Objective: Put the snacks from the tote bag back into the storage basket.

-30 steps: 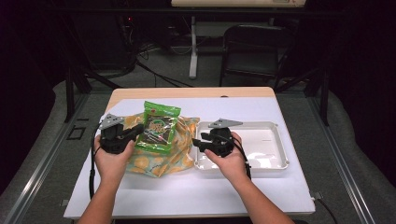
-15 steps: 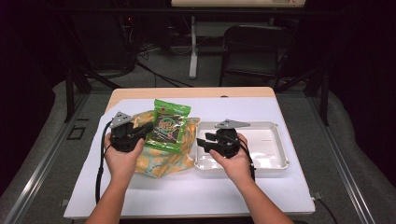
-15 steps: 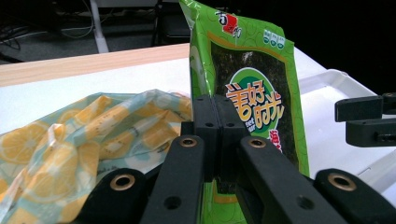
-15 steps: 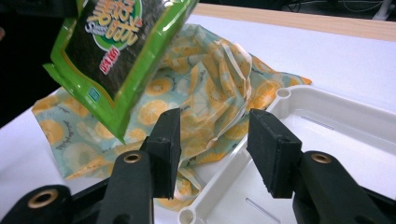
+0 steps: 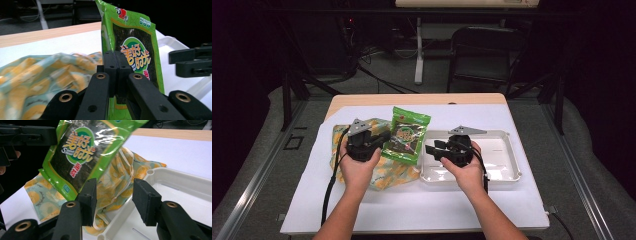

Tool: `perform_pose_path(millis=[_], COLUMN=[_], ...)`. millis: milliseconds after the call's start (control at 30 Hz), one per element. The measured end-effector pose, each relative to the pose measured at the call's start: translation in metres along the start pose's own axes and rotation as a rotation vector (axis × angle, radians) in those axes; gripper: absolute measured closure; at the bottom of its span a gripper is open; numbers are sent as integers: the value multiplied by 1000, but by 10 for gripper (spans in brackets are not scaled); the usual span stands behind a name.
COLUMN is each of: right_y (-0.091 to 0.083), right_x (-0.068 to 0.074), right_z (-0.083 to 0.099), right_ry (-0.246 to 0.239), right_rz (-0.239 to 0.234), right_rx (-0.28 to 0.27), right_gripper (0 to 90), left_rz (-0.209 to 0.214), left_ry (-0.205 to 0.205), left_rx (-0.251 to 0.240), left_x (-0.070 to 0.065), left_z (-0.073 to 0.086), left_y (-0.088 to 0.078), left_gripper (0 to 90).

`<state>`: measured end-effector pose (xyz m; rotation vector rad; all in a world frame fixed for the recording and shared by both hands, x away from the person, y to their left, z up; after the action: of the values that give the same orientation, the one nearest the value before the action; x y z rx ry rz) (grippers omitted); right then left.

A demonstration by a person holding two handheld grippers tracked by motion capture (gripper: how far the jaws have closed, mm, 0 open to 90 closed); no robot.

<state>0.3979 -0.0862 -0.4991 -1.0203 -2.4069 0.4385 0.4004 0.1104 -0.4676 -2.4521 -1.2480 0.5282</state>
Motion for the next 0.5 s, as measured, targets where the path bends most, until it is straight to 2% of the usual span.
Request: perform_pose_path(millis=[233, 500], right_y=[-2, -2], right_x=[-2, -5], right_z=[-1, 0], right_ry=[21, 44], right_rz=[-10, -17], right_rx=[-3, 0], right_gripper=[541, 542], left_rz=[33, 53], left_ry=[15, 21], left_rx=[1, 6], left_x=[-18, -27], left_z=[-1, 1], left_y=[14, 21], left_gripper=[900, 900])
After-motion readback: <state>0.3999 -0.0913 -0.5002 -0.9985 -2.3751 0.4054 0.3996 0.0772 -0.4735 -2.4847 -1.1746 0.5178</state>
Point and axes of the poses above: each handheld gripper's, and its own axes: y roughly forward along the jaws, z roughly out of its underside, x roughly to its left, the point moved 7 cm from there along y, roughly forward along the jaws
